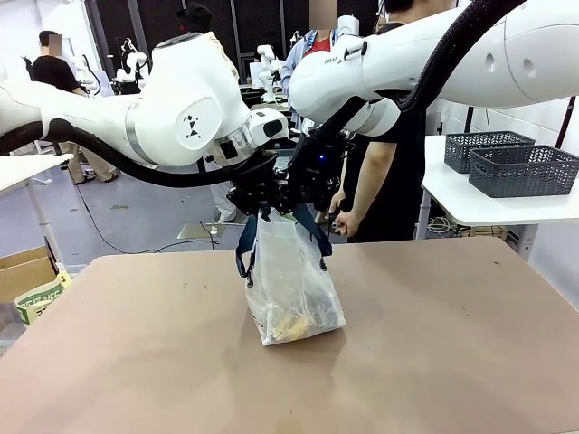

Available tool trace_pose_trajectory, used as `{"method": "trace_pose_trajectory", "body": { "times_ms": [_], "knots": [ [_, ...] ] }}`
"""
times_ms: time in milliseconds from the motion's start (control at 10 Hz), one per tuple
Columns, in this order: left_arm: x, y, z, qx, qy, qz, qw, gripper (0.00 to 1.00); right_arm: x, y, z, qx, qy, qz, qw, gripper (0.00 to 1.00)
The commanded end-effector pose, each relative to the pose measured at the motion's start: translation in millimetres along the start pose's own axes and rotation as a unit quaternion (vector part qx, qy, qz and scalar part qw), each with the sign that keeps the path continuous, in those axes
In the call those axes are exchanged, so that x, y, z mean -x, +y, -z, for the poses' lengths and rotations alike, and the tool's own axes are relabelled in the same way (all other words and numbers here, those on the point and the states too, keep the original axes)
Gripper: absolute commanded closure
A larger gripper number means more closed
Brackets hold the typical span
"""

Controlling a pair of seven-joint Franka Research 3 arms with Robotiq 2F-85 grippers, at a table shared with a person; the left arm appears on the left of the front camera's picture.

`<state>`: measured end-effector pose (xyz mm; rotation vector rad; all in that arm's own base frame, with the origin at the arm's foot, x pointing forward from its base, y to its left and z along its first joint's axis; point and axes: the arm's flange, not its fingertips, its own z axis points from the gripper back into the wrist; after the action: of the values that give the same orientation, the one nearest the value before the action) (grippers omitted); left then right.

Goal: Transfer purchased items from the store into the shopping bag.
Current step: Move the Reusable shopping bag to the right side of the table.

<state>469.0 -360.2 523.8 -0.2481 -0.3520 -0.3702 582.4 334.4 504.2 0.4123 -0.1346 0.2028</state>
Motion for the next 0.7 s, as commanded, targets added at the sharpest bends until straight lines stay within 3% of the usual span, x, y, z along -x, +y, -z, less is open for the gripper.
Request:
{"method": "trace_pose_trajectory", "body": {
  "times_ms": [0, 600],
  "knots": [
    [-0.5, -1.7, -3.6, -0.009, -0.001, -0.009, 1.0, 1.0, 3.8, -4.1, 2.2, -0.016, -0.009, -0.007, 1.0, 1.0],
    [3.4, 1.9, -10.1, -0.003, -0.008, 0.006, 1.0, 1.0, 6.8, -3.2, -0.8, -0.015, -0.016, -0.006, 1.0, 1.0]
  ]
}}
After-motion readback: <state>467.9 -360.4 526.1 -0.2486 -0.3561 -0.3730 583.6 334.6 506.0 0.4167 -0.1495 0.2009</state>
